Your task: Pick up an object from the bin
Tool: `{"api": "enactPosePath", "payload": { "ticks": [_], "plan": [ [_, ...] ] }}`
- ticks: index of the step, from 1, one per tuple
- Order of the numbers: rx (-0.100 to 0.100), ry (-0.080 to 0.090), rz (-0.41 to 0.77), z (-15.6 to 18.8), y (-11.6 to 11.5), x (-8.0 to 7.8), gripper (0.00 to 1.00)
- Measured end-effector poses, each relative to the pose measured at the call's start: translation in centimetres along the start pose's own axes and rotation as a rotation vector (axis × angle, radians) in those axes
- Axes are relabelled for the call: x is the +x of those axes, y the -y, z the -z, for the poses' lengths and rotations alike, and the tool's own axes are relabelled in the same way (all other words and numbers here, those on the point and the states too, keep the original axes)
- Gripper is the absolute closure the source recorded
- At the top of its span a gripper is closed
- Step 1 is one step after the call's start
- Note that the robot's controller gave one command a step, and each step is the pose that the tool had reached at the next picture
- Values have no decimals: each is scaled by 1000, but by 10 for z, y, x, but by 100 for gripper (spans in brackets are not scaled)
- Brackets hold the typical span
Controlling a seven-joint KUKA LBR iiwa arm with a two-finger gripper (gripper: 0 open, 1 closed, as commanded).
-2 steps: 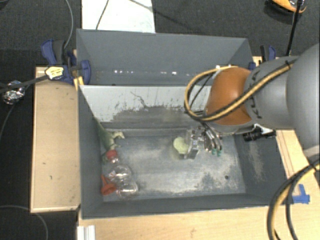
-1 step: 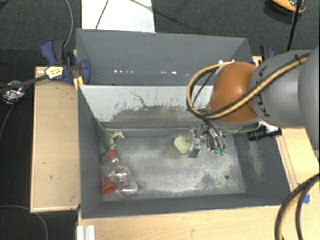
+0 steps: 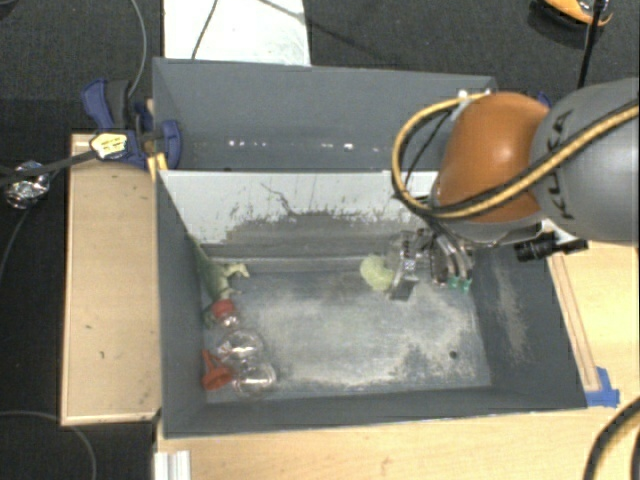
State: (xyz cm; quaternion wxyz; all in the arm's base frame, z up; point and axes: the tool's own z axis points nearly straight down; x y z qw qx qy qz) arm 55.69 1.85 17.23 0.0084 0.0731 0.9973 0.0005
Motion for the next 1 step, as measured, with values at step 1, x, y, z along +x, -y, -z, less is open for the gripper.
{"api": "enactPosePath", "payload": {
  "ticks": [1],
  "plan": [
    [2,-5,-1,60,-12,15,100]
  ]
}}
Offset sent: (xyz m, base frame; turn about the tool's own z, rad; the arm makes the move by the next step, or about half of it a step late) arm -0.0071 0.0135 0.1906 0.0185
